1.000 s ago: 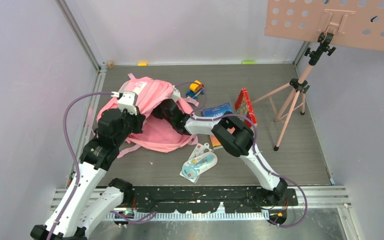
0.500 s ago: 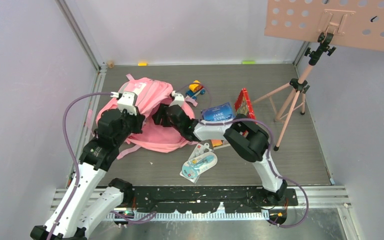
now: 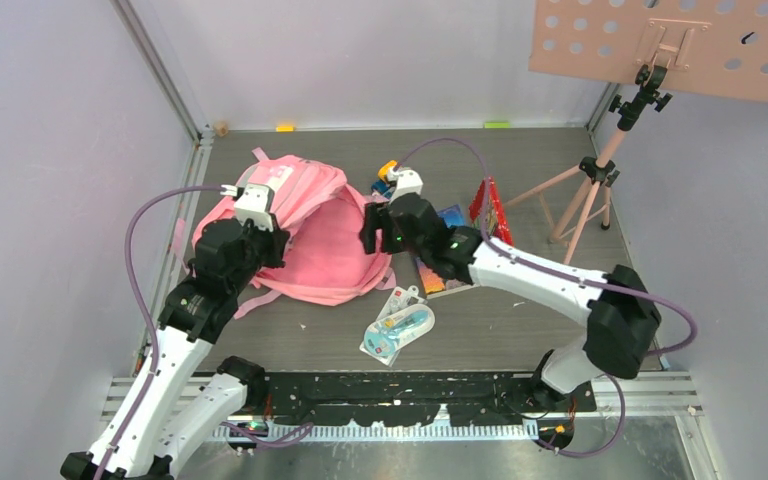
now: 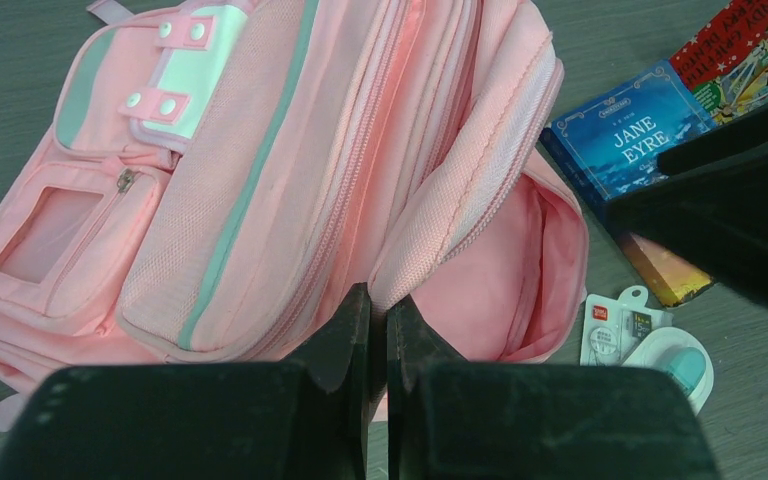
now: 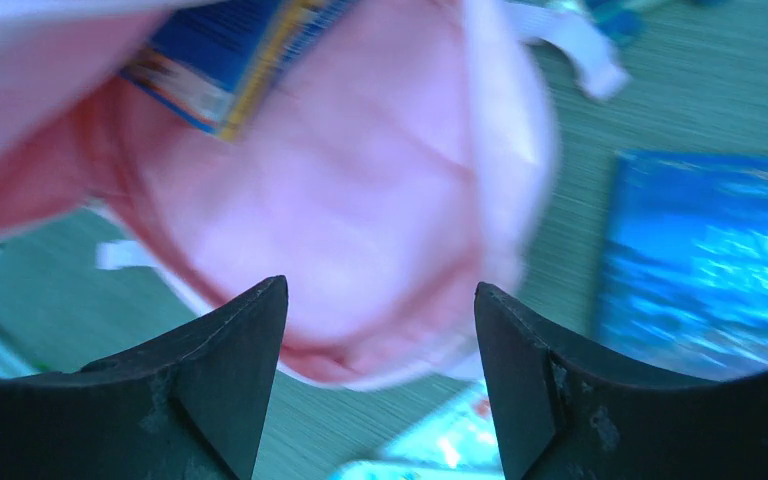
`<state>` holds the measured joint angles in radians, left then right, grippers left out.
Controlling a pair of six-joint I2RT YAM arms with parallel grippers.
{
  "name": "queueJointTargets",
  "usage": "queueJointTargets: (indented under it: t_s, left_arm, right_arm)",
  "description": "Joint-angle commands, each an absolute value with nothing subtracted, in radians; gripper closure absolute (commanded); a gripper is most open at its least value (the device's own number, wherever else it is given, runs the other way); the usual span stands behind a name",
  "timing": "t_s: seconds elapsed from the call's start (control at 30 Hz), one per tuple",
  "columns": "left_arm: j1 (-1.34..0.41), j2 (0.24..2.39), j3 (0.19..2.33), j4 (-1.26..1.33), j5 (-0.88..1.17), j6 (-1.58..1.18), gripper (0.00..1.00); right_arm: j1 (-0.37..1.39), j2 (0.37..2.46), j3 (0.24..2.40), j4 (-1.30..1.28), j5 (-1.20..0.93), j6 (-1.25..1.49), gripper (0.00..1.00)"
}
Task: Pack the student bag
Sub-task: Place the book in the student bag, then pick up the book from the center of the board.
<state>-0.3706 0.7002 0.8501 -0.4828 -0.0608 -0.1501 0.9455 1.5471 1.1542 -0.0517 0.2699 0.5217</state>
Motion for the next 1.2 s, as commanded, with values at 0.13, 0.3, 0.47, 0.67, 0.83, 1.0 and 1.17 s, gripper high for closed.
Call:
queueJointTargets:
  t_s: [0.13, 0.3, 0.47, 0.67, 0.83, 1.0, 1.17]
  left_arm:
    - [-0.370, 0.682, 0.873, -0.373, -0.053, -0.161, 1.00]
    - [-0.371, 0.684, 0.874, -0.374, -0.057, -0.161, 1.00]
    - [-0.371, 0.688, 0.873, -0.376, -0.061, -0.159, 1.00]
    - [-0.371, 0.693, 0.874, -0.376, -0.057, -0.158, 1.00]
    - [-0.371, 0.690, 0.873, -0.376, -0.058, -0.158, 1.00]
    - [-0.371, 0.689, 0.874, -0.377, -0.057, -0.158, 1.00]
    - [-0.371, 0.687, 0.874, -0.377, -0.058, -0.158, 1.00]
  right_arm:
    - [0.684, 1.364, 1.245, -0.648, 0.344, 0.363, 0.23]
    - [0.548, 1.318, 1.268, -0.776, 0.396, 0.316, 0.19]
    - [0.396, 1.321, 1.264, -0.828, 0.412, 0.284, 0.18]
    - [0.326, 1.326, 1.223, -0.795, 0.379, 0.286, 0.16]
    - [0.315, 1.367, 1.177, -0.751, 0.317, 0.318, 0.16]
    - [0.313, 1.386, 1.152, -0.701, 0.240, 0.347, 0.19]
    - [0.313, 1.413, 1.128, -0.685, 0.284, 0.360, 0.24]
